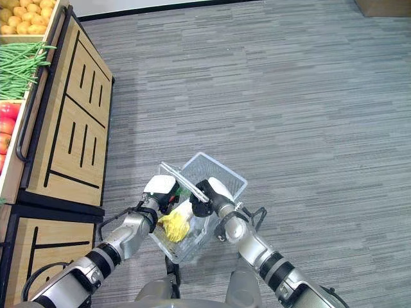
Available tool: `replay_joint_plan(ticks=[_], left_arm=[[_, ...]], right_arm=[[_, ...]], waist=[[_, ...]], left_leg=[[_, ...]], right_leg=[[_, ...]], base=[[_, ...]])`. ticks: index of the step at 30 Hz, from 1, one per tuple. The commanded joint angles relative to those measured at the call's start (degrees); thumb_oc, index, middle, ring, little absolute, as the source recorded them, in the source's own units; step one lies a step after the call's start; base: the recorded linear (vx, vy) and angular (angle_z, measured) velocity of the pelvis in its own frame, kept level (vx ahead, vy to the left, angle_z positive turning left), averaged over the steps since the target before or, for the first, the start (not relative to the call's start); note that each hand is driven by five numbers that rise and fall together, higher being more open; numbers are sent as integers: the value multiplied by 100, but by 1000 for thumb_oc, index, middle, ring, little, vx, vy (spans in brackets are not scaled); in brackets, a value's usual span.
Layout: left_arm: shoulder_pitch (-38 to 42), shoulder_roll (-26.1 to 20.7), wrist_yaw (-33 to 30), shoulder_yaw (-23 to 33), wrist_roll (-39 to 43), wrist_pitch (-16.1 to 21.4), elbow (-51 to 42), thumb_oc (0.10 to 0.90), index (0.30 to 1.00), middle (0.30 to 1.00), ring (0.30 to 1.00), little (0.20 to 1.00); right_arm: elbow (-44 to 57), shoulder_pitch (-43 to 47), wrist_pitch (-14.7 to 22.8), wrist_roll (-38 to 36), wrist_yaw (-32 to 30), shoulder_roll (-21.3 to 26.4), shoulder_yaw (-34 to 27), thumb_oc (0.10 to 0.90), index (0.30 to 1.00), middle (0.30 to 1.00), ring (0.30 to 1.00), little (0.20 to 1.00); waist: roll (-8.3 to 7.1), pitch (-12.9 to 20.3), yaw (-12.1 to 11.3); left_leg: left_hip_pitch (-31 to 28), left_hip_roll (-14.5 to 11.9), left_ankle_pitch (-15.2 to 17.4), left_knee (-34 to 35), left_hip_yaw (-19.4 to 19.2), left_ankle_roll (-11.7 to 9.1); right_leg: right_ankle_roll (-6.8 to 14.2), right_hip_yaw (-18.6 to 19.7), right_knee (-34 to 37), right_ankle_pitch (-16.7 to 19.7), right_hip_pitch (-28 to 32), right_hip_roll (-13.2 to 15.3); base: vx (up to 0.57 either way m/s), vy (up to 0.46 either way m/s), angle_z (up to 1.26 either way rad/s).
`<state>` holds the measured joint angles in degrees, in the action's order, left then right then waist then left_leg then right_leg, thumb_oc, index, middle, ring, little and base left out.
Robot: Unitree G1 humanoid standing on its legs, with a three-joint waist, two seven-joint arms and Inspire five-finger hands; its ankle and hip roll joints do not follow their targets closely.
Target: Get the vegetables into the basket
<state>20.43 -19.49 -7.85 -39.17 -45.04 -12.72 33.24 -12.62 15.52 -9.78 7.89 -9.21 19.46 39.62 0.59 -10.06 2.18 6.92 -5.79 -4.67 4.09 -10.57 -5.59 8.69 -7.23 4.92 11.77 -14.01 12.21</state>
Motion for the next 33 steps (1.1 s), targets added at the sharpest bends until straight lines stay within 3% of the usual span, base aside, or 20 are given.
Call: replay_joint_plan(ticks=[1,6,16,20,21,22,33], left_arm=[[548,-113,-259,-163,-286,89,42,400,300,300,300,300],[493,-38,-275,-161,-266,81,256,400,300,300,300,300],[604,105,-225,-70,-99,-20,735,400,300,300,300,300],[662,157,-166,-73,-126,-46,917,400,300,300,300,300],[666,159,-168,-73,-124,-45,921,439,355,355,355,355],[680,165,-179,-62,-121,-49,957,900,1000,1000,1000,1000],[820,276,-147,-243,-123,-7,1000,900,1000,1000,1000,1000]], right_arm=[[1217,1204,1185,-290,-269,-634,-55,400,300,300,300,300],[1580,1335,1207,-477,-248,-595,-30,400,300,300,300,300],[1697,1209,1110,-1799,188,-785,298,400,300,300,300,300],[1717,1245,1076,-1788,213,-749,367,400,300,300,300,300],[1717,1247,1076,-1788,213,-748,366,400,300,300,300,300],[1727,1256,1078,-1783,224,-739,385,400,300,300,300,300],[1686,1237,1086,-2082,286,-795,509,400,300,300,300,300]], waist=[[-77,35,15],[-110,46,23],[-190,29,50],[-214,21,59],[-213,19,58],[-222,17,59],[-224,-4,87]], left_leg=[[241,140,58,-77,-39,226],[222,136,60,-60,-73,231],[209,101,43,-68,-106,218],[190,96,35,-39,-123,207],[190,97,34,-38,-123,207],[186,101,34,-29,-131,208],[175,117,37,-27,-159,218]], right_leg=[[144,13,-296,-304,26,-76],[146,33,-295,-303,25,-84],[137,43,-294,-280,26,-97],[140,43,-282,-266,26,-97],[141,43,-282,-266,25,-97],[143,51,-269,-253,23,-97],[154,74,-292,-234,-10,-69]], base=[[-7,-7,-7],[-4,-2,-4],[0,0,0],[0,0,0],[0,0,0],[0,0,0],[0,0,0]])
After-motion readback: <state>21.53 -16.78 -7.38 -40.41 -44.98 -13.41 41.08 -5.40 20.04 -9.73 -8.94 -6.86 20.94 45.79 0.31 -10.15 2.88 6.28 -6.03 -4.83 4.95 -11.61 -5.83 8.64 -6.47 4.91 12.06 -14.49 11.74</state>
